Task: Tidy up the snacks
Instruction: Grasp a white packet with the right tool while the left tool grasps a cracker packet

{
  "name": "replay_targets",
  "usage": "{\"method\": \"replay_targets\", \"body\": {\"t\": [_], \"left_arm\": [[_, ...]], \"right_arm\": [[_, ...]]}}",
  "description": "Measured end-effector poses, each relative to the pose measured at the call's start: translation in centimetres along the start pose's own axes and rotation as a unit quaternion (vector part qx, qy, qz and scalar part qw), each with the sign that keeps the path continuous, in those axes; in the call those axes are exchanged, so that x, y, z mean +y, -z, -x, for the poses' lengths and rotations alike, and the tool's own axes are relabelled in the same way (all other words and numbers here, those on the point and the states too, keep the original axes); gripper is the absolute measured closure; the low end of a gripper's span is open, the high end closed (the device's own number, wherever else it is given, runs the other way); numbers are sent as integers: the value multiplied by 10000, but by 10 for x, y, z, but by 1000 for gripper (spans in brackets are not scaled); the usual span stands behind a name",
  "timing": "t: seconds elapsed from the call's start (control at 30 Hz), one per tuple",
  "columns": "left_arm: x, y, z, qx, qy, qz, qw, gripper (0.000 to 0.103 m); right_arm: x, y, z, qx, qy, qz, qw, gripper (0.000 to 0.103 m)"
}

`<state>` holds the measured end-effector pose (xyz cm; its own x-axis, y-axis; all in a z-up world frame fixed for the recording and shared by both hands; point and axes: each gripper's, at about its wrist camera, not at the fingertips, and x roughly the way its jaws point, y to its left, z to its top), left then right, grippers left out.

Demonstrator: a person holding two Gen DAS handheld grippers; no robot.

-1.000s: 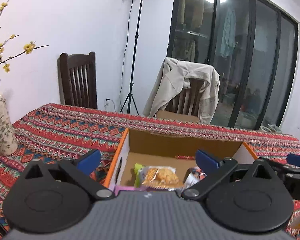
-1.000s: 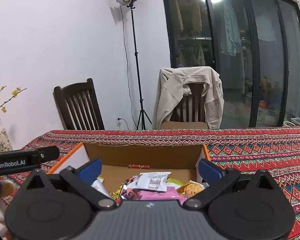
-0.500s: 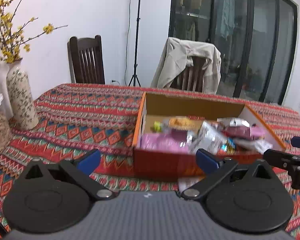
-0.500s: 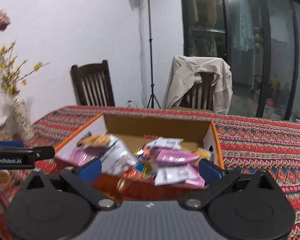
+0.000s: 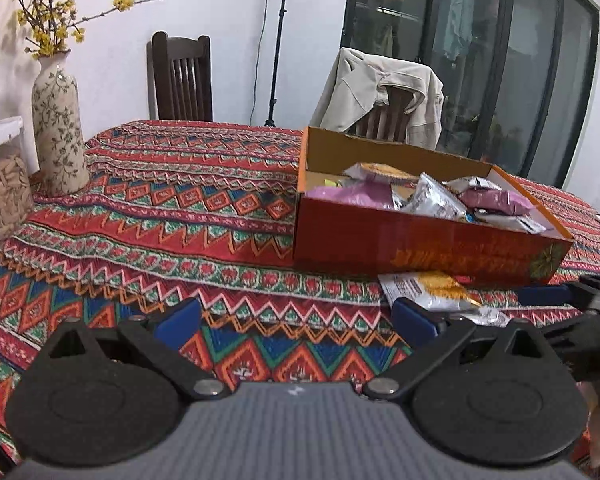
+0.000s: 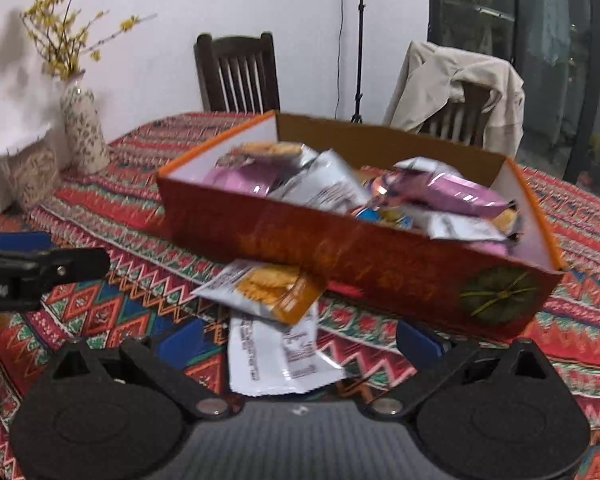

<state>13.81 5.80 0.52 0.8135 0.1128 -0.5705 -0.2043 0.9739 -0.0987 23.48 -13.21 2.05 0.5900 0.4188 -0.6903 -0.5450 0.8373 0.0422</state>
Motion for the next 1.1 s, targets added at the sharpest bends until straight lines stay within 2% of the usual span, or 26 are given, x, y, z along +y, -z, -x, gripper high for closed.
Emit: {"method": "replay_targets", "body": {"t": [0.2, 0.27, 0.33, 0.5, 0.77, 1.1], "left_arm": [[4, 8, -10, 80, 358, 111, 9993, 0], [5, 8, -11, 99, 356, 151, 9992, 0], [6, 8, -12, 109, 357, 178, 9991, 0], [3, 10, -12, 92, 246, 115, 9996, 0], [-1, 8, -9, 43, 98, -9, 9999, 0], [-23, 3, -6, 71, -120, -255, 9996, 0]], "right_arm": [[7, 6, -20, 159, -31, 71, 9998, 28], [9, 8, -20, 75, -54, 83, 9999, 33], [11, 8, -18, 62, -89, 134, 9999, 44], [14, 9, -14, 49, -116, 212, 9997, 53], [5, 20, 3, 43, 9, 349, 9994, 59], [-40, 29, 29, -189, 389, 85, 9990, 61]]}}
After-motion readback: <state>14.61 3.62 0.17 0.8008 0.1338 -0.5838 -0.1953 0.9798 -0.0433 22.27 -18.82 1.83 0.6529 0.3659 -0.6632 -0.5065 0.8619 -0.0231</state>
